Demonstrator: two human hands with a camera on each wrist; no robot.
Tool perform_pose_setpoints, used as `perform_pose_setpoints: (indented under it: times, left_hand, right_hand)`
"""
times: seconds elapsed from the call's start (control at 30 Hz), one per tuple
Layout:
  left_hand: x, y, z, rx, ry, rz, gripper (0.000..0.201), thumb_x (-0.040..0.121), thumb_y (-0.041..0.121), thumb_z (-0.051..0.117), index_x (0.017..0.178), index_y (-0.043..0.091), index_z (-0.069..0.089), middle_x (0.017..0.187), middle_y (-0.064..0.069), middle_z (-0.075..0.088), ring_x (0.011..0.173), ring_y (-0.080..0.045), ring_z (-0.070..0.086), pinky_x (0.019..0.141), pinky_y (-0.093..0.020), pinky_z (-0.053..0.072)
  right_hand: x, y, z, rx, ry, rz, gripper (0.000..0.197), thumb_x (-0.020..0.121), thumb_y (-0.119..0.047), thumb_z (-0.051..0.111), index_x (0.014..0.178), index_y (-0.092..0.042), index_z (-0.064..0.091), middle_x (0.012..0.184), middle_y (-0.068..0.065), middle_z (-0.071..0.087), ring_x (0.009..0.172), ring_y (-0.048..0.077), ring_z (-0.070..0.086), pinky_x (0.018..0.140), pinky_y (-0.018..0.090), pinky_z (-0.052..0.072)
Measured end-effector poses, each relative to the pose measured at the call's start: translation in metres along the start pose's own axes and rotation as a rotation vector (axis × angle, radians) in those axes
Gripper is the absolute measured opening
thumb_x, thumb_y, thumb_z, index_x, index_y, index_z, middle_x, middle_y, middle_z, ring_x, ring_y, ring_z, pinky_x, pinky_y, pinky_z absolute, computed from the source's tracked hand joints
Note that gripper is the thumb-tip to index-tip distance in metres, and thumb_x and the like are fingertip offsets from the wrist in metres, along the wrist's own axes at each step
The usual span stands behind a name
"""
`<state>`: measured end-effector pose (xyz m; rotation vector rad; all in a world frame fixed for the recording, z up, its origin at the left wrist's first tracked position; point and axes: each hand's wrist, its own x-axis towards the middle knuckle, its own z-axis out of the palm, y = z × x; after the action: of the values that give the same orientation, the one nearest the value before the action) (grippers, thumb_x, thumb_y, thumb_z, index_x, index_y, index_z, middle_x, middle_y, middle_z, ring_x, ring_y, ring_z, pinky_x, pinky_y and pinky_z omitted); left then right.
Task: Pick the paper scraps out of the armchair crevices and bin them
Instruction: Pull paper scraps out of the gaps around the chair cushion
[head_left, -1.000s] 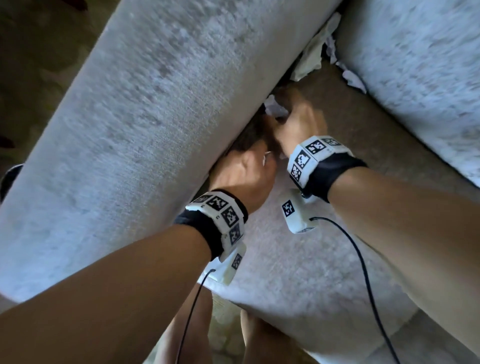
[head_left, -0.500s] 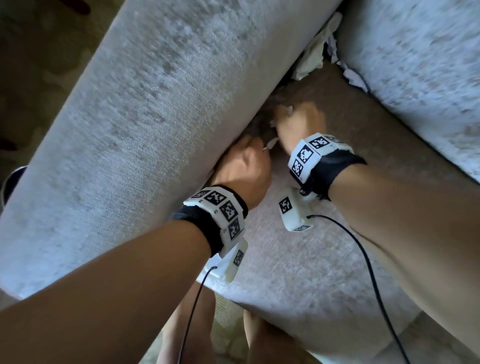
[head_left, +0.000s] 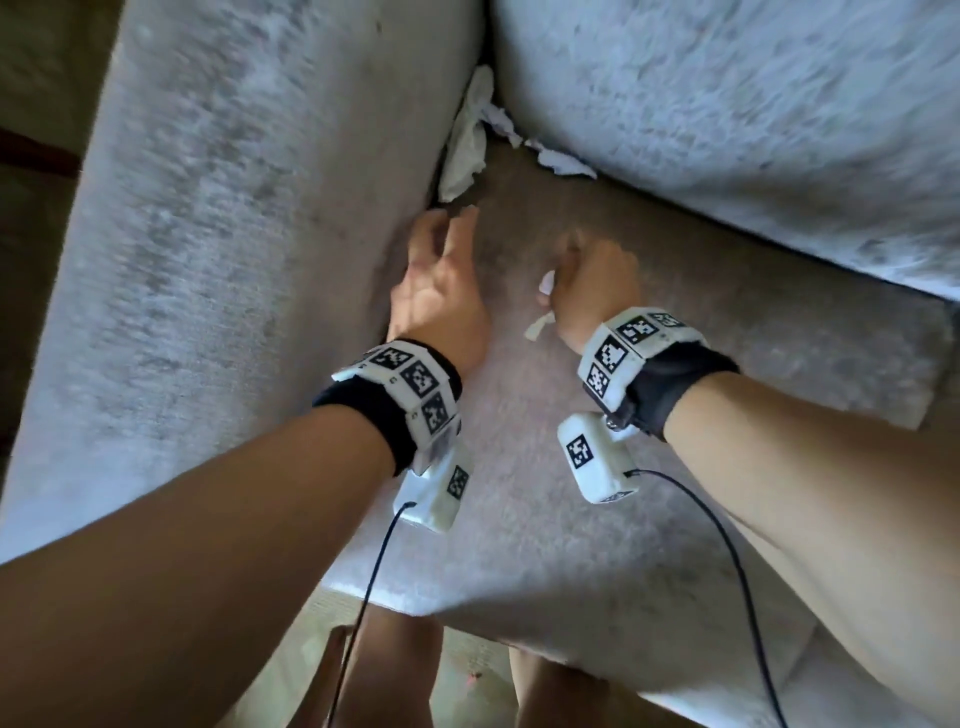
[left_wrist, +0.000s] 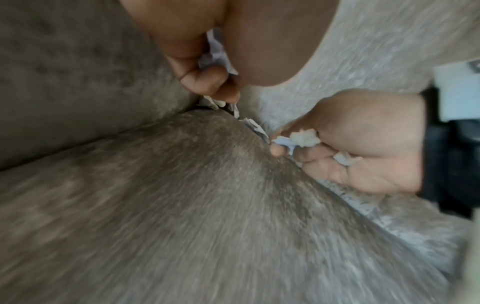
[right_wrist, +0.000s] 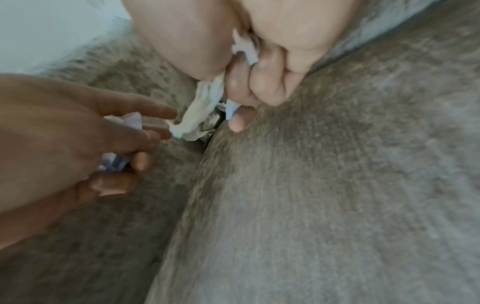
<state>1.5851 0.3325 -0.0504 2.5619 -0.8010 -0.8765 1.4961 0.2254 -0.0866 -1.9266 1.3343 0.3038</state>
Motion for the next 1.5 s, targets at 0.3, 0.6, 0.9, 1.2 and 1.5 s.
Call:
perform_pose_setpoints:
  times: [0.3,0.6,0.9,1.2,1.5]
  left_hand:
    - [0.058,0.022,0.015,0.105,0.144,0.052,0.065,0.098,0.019,0.049,0.156,0.02,0.019,0.154,-0.014,0.03,0.13,-0.033,0.042,0.101,-0.04,0.033]
    - [0.099,0.009,0.03,0.056,0.245,0.043,0.032,0.093,0.012,0.052,0.123,0.01,0.062,0.122,-0.016,0.063,0.112,-0.032,0.058,0.093,-0.031,0.041]
    - [0.071,0.004,0.03,0.005,0.292,0.043,0.022,0.09,0.027,0.06,0.096,0.007,0.066,0.103,-0.012,0.069,0.096,-0.029,0.063,0.072,-0.026,0.038]
    - [0.016,-0.01,0.012,-0.125,0.105,-0.137,0.009,0.086,0.023,0.059,0.089,0.015,0.056,0.083,-0.011,0.064,0.082,-0.035,0.056,0.063,-0.022,0.026]
    - [-0.005,-0.034,0.006,-0.29,0.017,-0.282,0.015,0.087,0.023,0.052,0.099,0.023,0.06,0.095,-0.009,0.066,0.092,-0.033,0.058,0.076,-0.032,0.048]
  right_hand:
    - [0.008,0.027,-0.028,0.144,0.04,-0.058,0.034,0.09,-0.047,0.057,0.116,-0.026,0.062,0.101,-0.002,0.071,0.096,0.025,0.065,0.086,0.038,0.05]
    - [0.017,0.039,-0.036,0.23,0.042,-0.04,0.048,0.086,-0.056,0.058,0.123,-0.026,0.059,0.102,-0.003,0.069,0.094,0.015,0.063,0.088,0.032,0.049]
    - [0.021,0.028,-0.028,0.181,0.03,-0.098,0.036,0.089,-0.05,0.058,0.112,-0.024,0.064,0.101,-0.008,0.069,0.091,0.011,0.063,0.082,0.028,0.05]
    - [0.027,-0.01,-0.01,0.088,0.027,-0.21,0.031,0.088,-0.038,0.063,0.115,-0.023,0.064,0.108,-0.007,0.069,0.092,0.013,0.065,0.082,0.023,0.047]
    - [0.049,-0.051,0.03,-0.094,-0.01,-0.32,0.048,0.084,-0.046,0.064,0.127,-0.026,0.057,0.119,0.004,0.067,0.108,0.03,0.062,0.092,0.034,0.05]
